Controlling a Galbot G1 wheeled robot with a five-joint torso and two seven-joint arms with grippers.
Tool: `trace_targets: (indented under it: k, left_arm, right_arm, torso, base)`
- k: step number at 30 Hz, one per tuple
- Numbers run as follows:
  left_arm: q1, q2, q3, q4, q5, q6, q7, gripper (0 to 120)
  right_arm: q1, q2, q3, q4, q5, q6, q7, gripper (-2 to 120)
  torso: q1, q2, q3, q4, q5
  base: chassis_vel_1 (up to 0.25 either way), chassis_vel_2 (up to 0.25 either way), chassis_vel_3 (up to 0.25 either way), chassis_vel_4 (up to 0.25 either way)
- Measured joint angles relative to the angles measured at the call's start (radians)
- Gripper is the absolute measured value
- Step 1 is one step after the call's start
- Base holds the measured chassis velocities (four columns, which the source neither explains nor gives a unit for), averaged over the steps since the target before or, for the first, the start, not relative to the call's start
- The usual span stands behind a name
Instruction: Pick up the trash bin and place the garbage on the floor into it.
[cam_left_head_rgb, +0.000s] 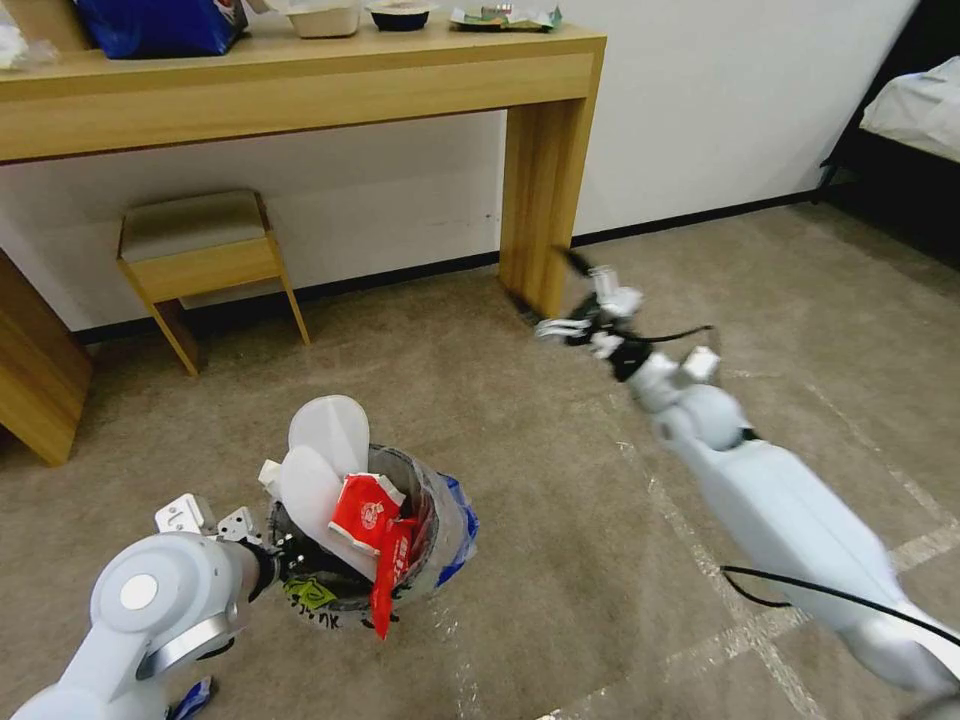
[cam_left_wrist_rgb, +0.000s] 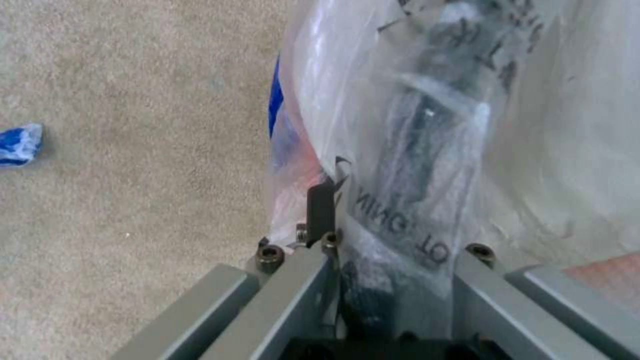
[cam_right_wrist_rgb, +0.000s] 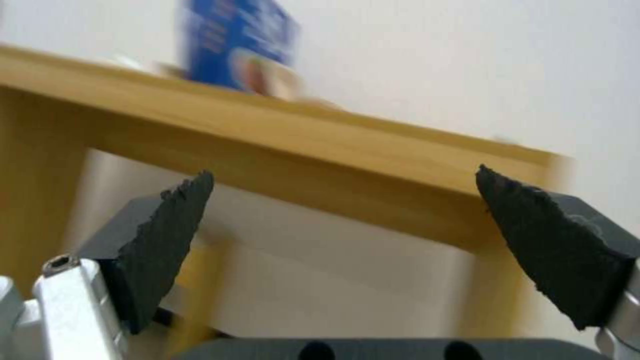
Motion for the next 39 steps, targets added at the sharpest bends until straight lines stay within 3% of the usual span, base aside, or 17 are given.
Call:
trace_targets:
  k: [4, 5, 8, 10, 18, 25, 39]
  left_arm:
    - [0.001, 0.004, 0.000, 0.000, -0.001, 0.004, 0.000, 0]
    - [0.000, 0.006, 0.000, 0.000, -0.003, 0.004, 0.001, 0]
    - [-0.005, 0.012, 0.001, 0.001, -0.006, 0.004, 0.001, 0]
    - [-0.007, 0.013, 0.003, 0.004, -0.008, 0.004, 0.002, 0]
    - [-0.004, 0.007, 0.011, 0.010, 0.000, 0.012, 0.008, 0]
    - [-0.016, 0.005, 0.019, 0.016, 0.004, 0.015, 0.011, 0]
    - [-0.013, -0.002, 0.022, 0.023, 0.013, 0.016, 0.013, 0]
  right_arm:
    - [-0.130, -0.004, 0.131, 0.029, -0.029, 0.013, 0.029, 100]
    - [-0.185, -0.001, 0.187, 0.044, -0.032, 0.013, 0.031, 100]
    - [-0.278, 0.011, 0.293, 0.069, -0.038, 0.021, 0.034, 100]
    - [-0.330, 0.023, 0.344, 0.078, -0.051, 0.024, 0.034, 100]
    - [-0.519, 0.146, 0.505, 0.093, -0.113, 0.074, 0.035, 100]
    - [-0.583, 0.241, 0.548, 0.072, -0.141, 0.112, 0.034, 100]
    - [-0.546, 0.243, 0.517, 0.025, -0.154, 0.136, 0.023, 100]
  torso:
    - [0.000, 0.000, 0.000, 0.0003, -0.0010]
    - [0.000, 0.000, 0.000, 0.0006, 0.0007]
    - [0.000, 0.000, 0.000, 0.0002, -0.0016]
    - [0.000, 0.000, 0.000, 0.0004, -0.0004]
    - [0.000, 0.000, 0.000, 0.0006, -0.0011]
    - [0.000, 0.000, 0.000, 0.0004, -0.0004]
    - [0.000, 0.000, 0.000, 0.0006, -0.0007]
  base:
    - [0.000, 0.000, 0.000, 0.000]
    - [0.000, 0.000, 0.000, 0.000]
    - [0.000, 0.000, 0.000, 0.000]
    - [0.000, 0.000, 0.000, 0.000]
    - [0.000, 0.000, 0.000, 0.000]
    - [0.000, 0.000, 0.000, 0.000]
    - [-0.062, 0.059, 0.059, -0.059]
